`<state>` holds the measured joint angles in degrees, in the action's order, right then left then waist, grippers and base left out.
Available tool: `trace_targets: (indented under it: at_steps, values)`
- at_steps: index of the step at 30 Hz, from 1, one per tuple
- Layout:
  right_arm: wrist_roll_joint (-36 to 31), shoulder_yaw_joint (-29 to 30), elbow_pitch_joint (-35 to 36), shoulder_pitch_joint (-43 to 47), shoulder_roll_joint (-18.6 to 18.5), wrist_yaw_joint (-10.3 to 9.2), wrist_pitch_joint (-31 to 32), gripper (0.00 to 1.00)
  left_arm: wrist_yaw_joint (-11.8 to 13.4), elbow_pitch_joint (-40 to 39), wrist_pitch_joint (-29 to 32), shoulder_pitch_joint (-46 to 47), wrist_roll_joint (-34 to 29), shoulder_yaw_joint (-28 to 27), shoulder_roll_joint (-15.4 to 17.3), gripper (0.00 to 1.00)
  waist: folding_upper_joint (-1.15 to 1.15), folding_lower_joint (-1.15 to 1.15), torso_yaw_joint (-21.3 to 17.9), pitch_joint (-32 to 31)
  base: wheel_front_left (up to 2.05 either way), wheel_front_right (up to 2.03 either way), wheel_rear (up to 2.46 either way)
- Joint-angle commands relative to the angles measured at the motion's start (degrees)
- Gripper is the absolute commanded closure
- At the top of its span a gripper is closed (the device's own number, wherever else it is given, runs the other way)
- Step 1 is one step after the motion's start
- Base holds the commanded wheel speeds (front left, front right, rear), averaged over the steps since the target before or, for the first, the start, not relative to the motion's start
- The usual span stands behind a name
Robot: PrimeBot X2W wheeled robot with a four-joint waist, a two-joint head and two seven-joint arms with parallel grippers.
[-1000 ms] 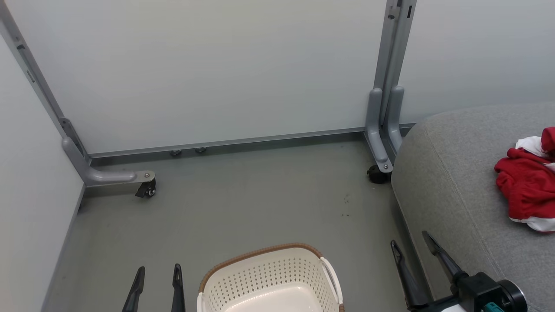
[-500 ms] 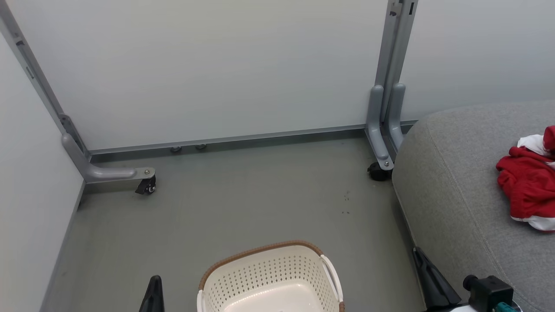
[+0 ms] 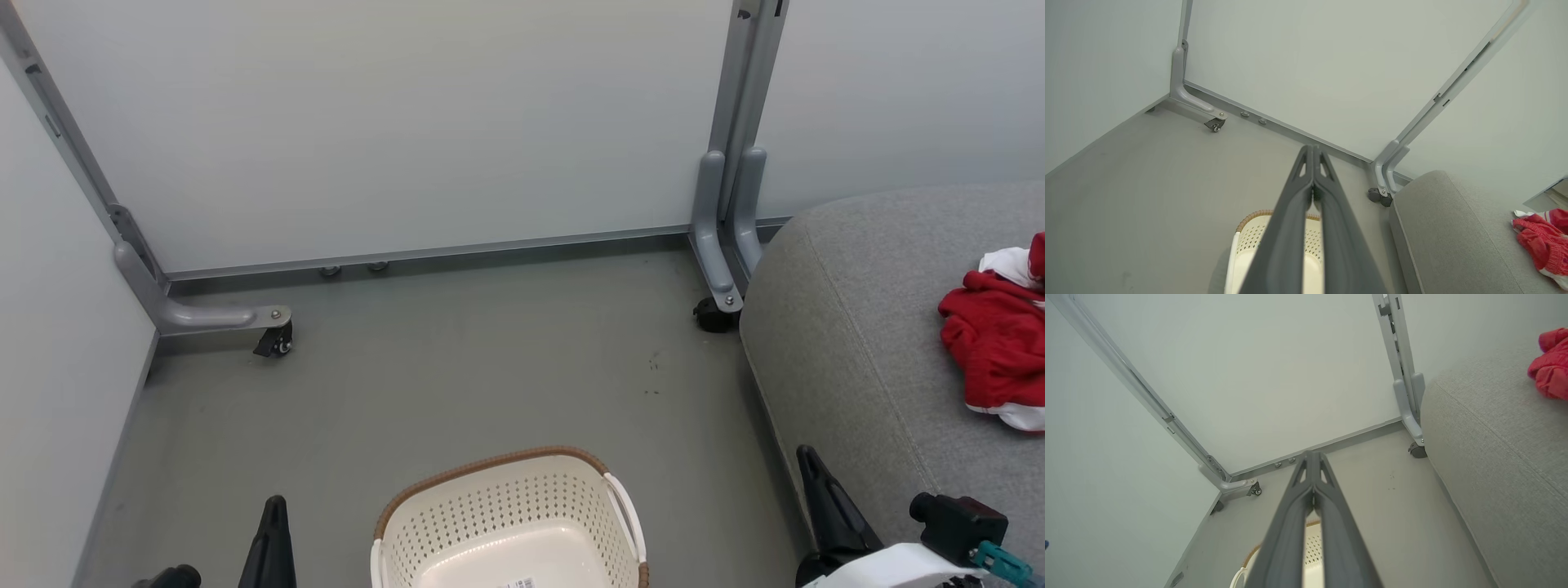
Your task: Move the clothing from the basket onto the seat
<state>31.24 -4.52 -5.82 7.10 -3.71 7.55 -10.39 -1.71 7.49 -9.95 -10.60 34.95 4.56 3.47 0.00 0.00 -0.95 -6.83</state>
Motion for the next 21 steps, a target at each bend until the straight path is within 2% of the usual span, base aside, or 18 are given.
trace_targets:
  at_steps: [1, 21]
  values:
    - [2.51, 0.38, 0.4, -1.9, -0.48, -0.02, 0.39, 1.0, -0.47, -0.48, 0.4, 2.19, 2.23, -0.47, 0.57, 1.0, 0.0, 0.0, 0.02, 0.1, 0.0, 0.0, 0.0]
    - [19.93, 2.22, -1.88, -5.18, -1.01, -0.04, 4.08, 1.0, -2.03, 1.31, 4.17, 6.44, 18.5, -2.57, 0.94, 1.0, 0.0, 0.0, 0.2, 1.48, 0.0, 0.0, 0.0]
